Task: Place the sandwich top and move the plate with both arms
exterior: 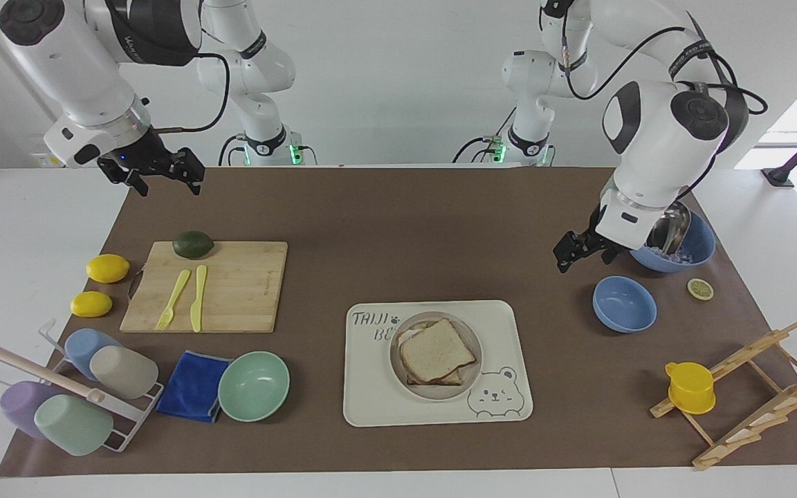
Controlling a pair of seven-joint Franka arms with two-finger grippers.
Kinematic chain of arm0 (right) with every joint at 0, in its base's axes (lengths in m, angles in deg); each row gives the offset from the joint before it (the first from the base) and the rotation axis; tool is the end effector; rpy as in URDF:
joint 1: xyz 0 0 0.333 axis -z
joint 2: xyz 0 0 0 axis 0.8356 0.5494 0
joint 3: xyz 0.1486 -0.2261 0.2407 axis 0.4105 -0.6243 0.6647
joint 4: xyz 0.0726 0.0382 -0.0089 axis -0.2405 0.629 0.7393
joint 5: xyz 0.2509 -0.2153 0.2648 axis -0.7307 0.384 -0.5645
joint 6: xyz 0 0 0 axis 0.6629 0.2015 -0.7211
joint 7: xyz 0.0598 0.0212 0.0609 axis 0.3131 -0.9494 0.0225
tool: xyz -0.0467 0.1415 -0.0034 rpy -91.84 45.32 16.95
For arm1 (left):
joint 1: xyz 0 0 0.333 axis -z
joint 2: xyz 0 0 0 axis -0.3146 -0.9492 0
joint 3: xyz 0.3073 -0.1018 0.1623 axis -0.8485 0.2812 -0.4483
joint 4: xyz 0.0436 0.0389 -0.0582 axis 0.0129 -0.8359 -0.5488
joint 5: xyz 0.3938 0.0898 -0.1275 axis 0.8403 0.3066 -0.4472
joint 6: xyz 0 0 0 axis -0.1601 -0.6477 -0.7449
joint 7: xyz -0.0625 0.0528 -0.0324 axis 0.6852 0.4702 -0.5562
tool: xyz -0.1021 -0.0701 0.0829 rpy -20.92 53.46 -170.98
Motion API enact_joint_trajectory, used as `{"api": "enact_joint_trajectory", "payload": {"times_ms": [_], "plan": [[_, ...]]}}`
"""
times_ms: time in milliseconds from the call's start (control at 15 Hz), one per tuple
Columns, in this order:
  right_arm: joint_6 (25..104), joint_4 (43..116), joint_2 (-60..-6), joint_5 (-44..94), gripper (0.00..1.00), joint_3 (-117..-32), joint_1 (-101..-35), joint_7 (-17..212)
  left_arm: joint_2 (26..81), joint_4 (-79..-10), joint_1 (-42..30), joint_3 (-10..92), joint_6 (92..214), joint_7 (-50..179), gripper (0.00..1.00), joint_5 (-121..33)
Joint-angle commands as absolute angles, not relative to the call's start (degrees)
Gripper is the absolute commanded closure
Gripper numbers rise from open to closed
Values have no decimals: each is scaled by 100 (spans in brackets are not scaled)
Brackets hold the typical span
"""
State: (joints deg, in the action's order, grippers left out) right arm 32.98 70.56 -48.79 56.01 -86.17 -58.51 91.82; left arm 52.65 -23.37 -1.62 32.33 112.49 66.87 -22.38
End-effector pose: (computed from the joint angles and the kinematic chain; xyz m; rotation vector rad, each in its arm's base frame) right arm 0.5648 -0.0277 0.5894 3.1324 -0.0001 -0.2264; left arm 0.6423 -0.1409 0.5415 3.0913 0.1976 -0.0369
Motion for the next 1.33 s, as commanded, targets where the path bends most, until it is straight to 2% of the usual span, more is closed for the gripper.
{"api": "enact_joint_trajectory", "payload": {"times_ms": [0, 267, 400, 533, 800, 1267], "plan": [[3265, 7111, -4948, 5511, 0, -8555, -5773, 9085, 6010, -2742, -269, 3277, 10651, 6434, 0, -2118], [3265, 7111, -4948, 5511, 0, -8555, -5773, 9085, 6774, -3549, -646, 3549, 10333, 5862, 0, -2100], [3265, 7111, -4948, 5511, 0, -8564, -5773, 9085, 6934, -3884, -629, 3585, 10377, 5800, 0, -2100], [3265, 7111, -4948, 5511, 0, -8555, -5773, 9085, 6900, -3825, -586, 3585, 10438, 5808, 0, -2100], [3265, 7111, -4948, 5511, 0, -8555, -5773, 9085, 6513, -2842, -585, 3681, 10063, 5817, 0, -2083], [3256, 7111, -4948, 5511, 0, -8564, -5746, 9085, 6548, -2893, -743, 3822, 9805, 5764, 0, -2074]]}}
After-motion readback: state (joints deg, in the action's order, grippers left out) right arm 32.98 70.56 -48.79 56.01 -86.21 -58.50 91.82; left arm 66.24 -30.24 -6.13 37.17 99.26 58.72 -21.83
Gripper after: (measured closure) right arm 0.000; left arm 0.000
